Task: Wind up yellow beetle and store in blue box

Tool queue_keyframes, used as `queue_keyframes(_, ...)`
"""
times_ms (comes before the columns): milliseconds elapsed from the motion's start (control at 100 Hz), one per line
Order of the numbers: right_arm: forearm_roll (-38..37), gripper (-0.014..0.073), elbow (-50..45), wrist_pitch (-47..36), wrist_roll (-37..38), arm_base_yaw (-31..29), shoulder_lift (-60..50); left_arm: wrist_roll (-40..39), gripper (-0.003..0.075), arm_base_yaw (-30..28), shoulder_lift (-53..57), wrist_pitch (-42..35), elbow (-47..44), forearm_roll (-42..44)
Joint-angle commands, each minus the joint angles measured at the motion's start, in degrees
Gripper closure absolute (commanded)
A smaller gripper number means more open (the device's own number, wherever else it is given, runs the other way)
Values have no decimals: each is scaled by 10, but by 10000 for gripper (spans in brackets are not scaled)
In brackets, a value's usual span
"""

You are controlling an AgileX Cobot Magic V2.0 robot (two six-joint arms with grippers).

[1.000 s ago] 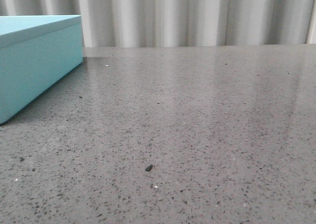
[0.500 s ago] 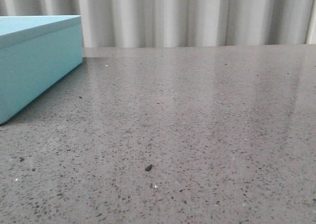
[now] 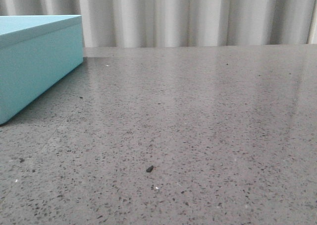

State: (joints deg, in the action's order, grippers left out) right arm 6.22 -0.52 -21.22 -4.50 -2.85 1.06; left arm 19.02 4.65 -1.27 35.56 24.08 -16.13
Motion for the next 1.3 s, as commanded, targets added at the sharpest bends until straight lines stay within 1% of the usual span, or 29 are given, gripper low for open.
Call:
queue_keyframes(0,-1,655,-11,-39,0,0,5,-5,741,-2,-8,-47,13,-13)
queue_keyframes(520,-1,655,-11,-39,0,0,5,-5,741,-2,-8,-49,13,-13)
queue_keyframes(600,-1,655,-11,-39,0,0,5,-6,741,-2,-8,-71,11,21)
queue_keyframes(640,-1,655,-11,-39,0,0,5,-21,741,-2,-8,-99,3,54)
queue_keyframes(730,-1,655,-11,-39,0,0,5,-96,741,-2,-8,-191,-22,108)
queue_keyframes(810,-1,655,-11,-39,0,0,5,-150,741,-2,-8,-264,-52,140)
queue_keyframes(860,-1,655,-11,-39,0,0,5,-173,741,-2,-7,-287,-73,148)
queue_keyframes(940,-1,655,-11,-39,0,0,5,-200,741,-2,3,-292,-111,151)
queue_keyframes(1000,-1,655,-11,-39,0,0,5,-202,741,-4,16,-292,-142,151)
queue_keyframes(1120,-1,655,-11,-39,0,0,5,-225,741,-31,33,-297,-208,151)
queue_keyframes(1220,-1,655,-11,-38,0,0,5,-230,741,-52,33,-297,-240,151)
queue_keyframes(1290,-1,655,-11,-38,0,0,5,-240,741,-56,33,-301,-256,151)
